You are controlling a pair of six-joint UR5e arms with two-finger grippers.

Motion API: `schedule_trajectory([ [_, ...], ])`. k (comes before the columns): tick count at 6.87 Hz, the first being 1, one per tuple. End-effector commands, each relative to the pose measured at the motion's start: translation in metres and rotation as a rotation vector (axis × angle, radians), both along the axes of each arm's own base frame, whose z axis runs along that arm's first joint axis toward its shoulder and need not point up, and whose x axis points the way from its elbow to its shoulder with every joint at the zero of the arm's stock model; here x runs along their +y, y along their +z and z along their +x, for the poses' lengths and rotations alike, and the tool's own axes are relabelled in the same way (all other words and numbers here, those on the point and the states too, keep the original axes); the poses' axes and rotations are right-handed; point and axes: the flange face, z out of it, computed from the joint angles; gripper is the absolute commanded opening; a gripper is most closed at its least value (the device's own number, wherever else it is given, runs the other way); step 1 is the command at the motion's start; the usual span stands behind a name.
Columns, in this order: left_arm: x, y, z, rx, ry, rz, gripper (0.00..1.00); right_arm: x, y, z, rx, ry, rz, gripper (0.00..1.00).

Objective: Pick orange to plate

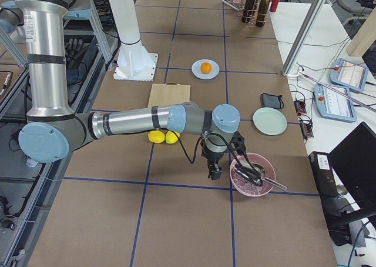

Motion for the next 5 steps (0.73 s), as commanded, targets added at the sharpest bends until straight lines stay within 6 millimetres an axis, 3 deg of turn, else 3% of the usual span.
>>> schedule_trajectory([
  [1,0.001,0.003,0.001,0.006,0.007,0.003,1.0,-0.005,-0.009,0.0,-0.003,0.0,0.02,1.0],
  [3,0.002,0.006,0.004,0.003,0.016,0.0,1.0,-0.006,-0.016,-0.001,-0.005,-0.001,0.033,1.0],
  [4,0.003,0.011,0.005,0.003,0.018,-0.009,1.0,-0.005,-0.03,-0.001,-0.004,0.001,0.06,1.0],
  [5,0.004,0.005,0.004,0.007,0.017,0.005,1.0,-0.005,-0.031,-0.001,-0.002,0.002,0.063,1.0],
])
